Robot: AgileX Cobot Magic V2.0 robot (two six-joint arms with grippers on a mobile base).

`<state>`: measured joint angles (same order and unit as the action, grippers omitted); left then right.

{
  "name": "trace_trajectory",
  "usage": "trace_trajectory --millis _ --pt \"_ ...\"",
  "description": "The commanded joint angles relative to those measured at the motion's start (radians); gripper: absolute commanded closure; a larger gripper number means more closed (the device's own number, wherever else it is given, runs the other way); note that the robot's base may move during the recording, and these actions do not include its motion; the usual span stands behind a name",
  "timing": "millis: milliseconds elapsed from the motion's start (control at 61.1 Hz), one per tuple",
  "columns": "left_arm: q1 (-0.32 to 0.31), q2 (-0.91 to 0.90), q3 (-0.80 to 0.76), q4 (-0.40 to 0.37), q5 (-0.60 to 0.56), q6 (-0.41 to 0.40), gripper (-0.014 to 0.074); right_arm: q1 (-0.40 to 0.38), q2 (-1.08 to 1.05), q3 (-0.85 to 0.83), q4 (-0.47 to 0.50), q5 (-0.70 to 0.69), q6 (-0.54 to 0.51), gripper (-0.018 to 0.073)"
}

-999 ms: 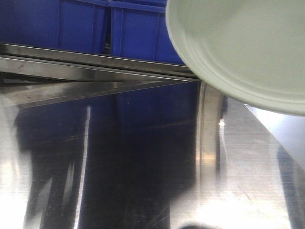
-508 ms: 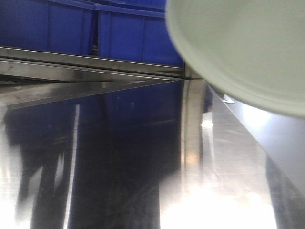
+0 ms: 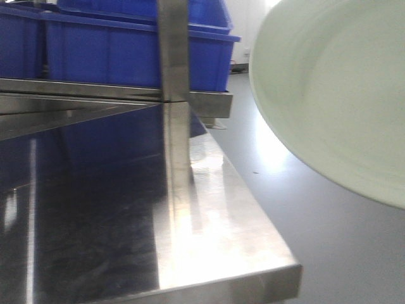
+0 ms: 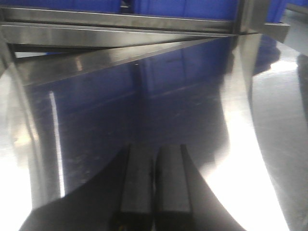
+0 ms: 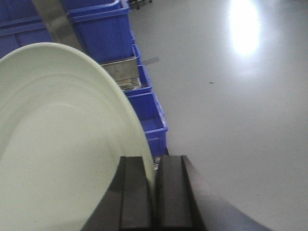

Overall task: Place green plate on second shelf with right arm
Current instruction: 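Hold the plate in the right gripper while backing away from the table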

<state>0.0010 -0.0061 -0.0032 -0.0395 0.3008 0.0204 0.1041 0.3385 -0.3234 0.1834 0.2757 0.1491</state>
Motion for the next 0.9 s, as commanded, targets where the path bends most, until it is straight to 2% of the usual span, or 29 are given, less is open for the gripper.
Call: trace_trajectory --millis 0,884 --pt "-0.002 -0.021 0.04 -0.001 -0.082 0.0 0.0472 -0.004 0.002 -0.035 0.01 -0.108 0.003 0.051" --pt "-0.002 -0.021 0.04 -0.001 -0.082 0.0 0.0472 -0.004 0.002 -0.035 0.01 -0.108 0.003 0.051"
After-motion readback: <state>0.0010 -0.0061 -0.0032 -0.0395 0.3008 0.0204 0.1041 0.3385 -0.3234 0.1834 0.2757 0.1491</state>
